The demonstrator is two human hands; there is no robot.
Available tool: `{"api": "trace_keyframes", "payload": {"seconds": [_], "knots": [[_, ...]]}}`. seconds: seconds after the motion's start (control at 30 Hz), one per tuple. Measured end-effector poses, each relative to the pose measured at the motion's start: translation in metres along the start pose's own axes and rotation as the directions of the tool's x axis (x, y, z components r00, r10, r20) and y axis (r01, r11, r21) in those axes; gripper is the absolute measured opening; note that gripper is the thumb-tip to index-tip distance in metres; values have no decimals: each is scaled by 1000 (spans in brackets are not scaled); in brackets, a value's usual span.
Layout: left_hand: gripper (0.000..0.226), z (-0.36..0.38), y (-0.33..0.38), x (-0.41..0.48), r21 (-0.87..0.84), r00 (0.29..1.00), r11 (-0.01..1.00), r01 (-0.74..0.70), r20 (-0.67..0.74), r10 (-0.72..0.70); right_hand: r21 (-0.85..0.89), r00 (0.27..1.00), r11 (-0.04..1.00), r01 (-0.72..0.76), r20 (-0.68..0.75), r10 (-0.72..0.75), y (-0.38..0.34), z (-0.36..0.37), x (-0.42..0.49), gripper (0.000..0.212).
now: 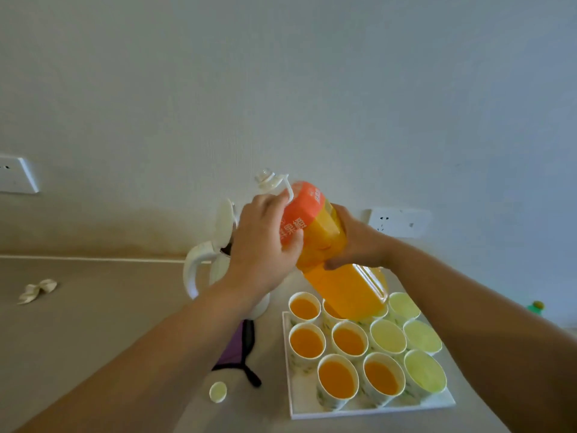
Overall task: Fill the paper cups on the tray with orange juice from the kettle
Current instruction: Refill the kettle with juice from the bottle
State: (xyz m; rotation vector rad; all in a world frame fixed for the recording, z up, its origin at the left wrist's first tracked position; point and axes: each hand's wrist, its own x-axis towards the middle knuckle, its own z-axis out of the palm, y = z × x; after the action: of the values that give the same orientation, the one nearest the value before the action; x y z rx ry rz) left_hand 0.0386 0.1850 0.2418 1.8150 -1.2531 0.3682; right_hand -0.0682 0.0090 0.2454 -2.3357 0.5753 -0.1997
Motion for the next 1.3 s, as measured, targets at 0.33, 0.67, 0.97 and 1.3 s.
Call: {"api": "trace_keyframes", "payload": {"seconds": [0.33,0.67,0.97,1.3], "knots": [[82,64,-5,12,-67,969,975,213,140,-202,-345,998,936,-62,-1,66,13,-19,38,111],[82,100,-17,10,-103,942,939,327,117,-315,-450,993,888,-90,28,115,37,-19,58,115],[85,112,-12,0,-110,901,895,432,102,-422,-561,986,828,-8,136,102,46,-22,74,118],[85,119,-23,-4,-118,864,857,502,114,-491,-668,976,743,31,181,122,46,-19,88,122]]}}
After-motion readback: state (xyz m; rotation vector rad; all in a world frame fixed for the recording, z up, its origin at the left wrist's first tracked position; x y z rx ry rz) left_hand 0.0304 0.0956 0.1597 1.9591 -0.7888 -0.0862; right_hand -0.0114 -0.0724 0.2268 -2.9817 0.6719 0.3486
